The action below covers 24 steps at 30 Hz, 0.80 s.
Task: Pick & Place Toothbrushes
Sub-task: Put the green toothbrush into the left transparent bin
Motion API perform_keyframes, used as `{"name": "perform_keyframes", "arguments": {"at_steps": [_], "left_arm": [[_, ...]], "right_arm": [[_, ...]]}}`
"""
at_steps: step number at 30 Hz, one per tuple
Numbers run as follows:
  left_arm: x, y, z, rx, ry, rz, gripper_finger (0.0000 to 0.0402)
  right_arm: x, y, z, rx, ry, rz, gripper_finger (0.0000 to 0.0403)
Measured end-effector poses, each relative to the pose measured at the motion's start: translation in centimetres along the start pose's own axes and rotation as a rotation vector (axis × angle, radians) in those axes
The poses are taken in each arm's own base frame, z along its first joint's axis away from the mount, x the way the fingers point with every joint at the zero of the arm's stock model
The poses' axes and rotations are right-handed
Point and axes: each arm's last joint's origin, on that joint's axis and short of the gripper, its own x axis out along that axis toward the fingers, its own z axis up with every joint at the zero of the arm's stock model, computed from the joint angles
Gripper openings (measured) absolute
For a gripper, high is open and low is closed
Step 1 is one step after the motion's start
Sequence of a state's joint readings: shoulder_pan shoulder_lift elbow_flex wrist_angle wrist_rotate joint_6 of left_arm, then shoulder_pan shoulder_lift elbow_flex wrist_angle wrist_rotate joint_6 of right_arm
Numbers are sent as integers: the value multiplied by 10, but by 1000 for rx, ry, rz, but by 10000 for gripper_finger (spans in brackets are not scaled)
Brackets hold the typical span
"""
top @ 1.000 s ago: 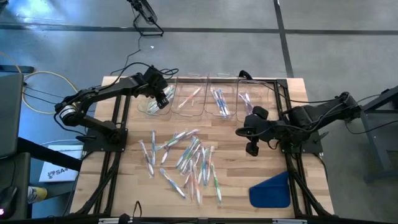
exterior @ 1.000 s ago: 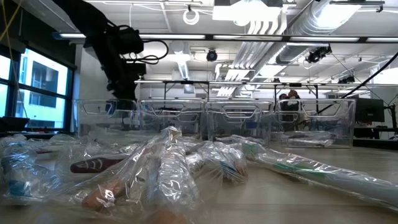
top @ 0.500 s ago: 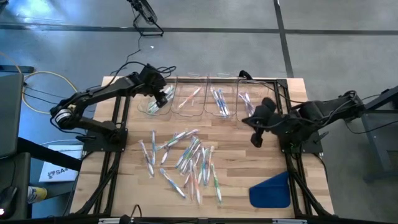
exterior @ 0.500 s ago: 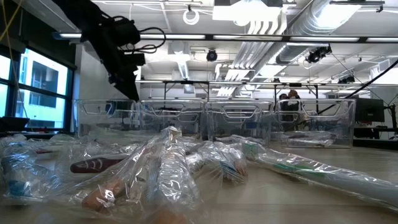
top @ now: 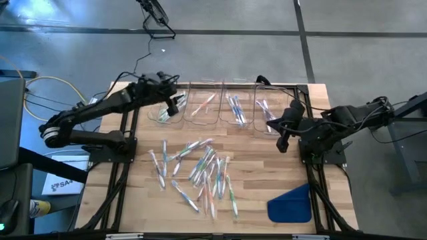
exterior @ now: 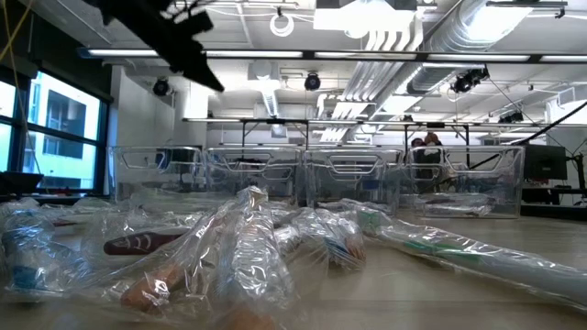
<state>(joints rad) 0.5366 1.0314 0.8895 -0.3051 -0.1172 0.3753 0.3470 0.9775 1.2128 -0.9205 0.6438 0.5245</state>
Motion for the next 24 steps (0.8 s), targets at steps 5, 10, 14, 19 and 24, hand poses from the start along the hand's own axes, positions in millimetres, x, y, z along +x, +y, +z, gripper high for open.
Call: {"name": "perform_keyframes", "arguments": {"at_steps": [5,10,14,19,24], "left_arm": [[-27,-23,15,106,-185,-24,182],[-47,-45,18,180,-339,-78,182],[-56,-58,14,204,-376,-61,182],[-62,-78,11,220,-447,-26,182],[-65,-100,4,237,-522,-81,182]], "right_arm": [[3,-13,-25,63,-63,0,2],[11,-20,-50,79,-229,86,2],[18,-21,-64,69,-370,179,2],[28,-20,-79,101,-532,261,2],[41,-19,-98,113,-609,286,2]]}}
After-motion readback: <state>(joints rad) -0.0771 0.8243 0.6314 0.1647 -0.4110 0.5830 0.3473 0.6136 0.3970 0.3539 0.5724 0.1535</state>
